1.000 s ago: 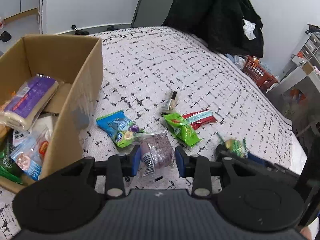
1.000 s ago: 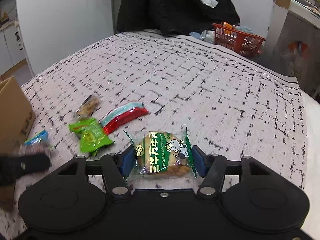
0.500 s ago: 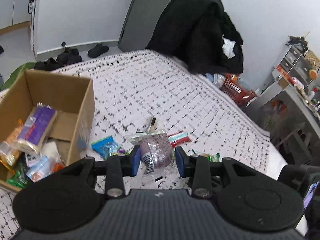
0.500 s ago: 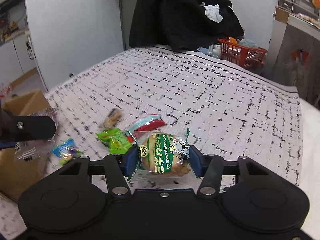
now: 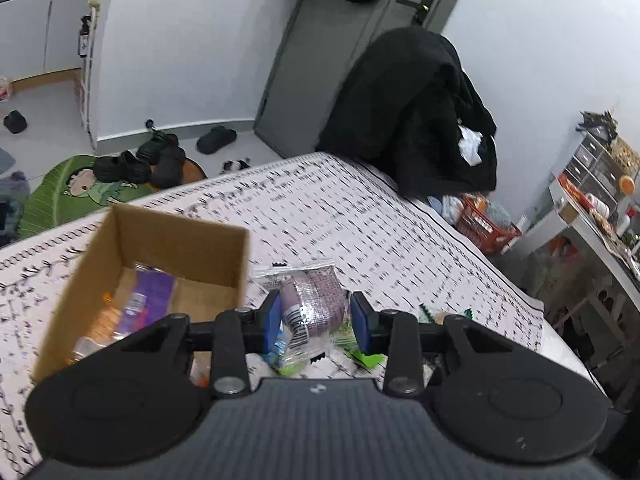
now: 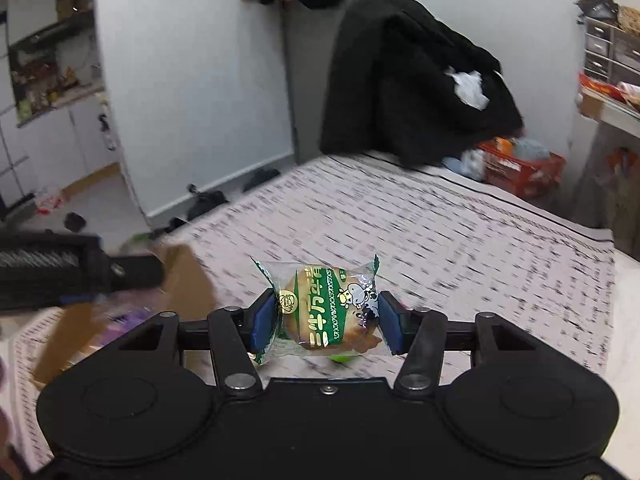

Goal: Organize snacks
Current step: 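Carry the pastry and green biscuit pack over the box and release both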

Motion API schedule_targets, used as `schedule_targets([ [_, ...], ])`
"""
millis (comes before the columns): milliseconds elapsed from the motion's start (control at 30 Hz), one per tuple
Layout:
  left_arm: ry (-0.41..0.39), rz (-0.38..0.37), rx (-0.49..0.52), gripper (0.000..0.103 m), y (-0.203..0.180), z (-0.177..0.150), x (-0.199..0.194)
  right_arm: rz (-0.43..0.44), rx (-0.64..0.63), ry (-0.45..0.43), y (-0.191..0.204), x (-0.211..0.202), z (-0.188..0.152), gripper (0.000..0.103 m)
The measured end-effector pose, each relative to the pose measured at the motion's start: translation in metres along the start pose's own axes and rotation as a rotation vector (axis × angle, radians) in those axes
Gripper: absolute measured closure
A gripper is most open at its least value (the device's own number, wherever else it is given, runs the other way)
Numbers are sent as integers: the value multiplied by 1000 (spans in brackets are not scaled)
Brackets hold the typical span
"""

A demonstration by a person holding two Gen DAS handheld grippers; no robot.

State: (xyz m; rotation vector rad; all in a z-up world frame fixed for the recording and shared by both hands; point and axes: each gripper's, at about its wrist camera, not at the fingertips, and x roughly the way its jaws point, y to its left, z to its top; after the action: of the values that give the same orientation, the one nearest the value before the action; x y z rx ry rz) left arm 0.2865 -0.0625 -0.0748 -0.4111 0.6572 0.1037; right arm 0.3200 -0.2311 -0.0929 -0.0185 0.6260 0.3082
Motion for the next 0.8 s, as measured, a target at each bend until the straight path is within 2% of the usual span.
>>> schedule_targets([
  [367, -24, 71, -46, 67, 53, 17, -16, 55, -74, -25, 63, -6, 20, 51],
  [800, -8, 83, -155, 67, 106, 22, -6, 62, -130, 16, 111, 14, 22, 51],
])
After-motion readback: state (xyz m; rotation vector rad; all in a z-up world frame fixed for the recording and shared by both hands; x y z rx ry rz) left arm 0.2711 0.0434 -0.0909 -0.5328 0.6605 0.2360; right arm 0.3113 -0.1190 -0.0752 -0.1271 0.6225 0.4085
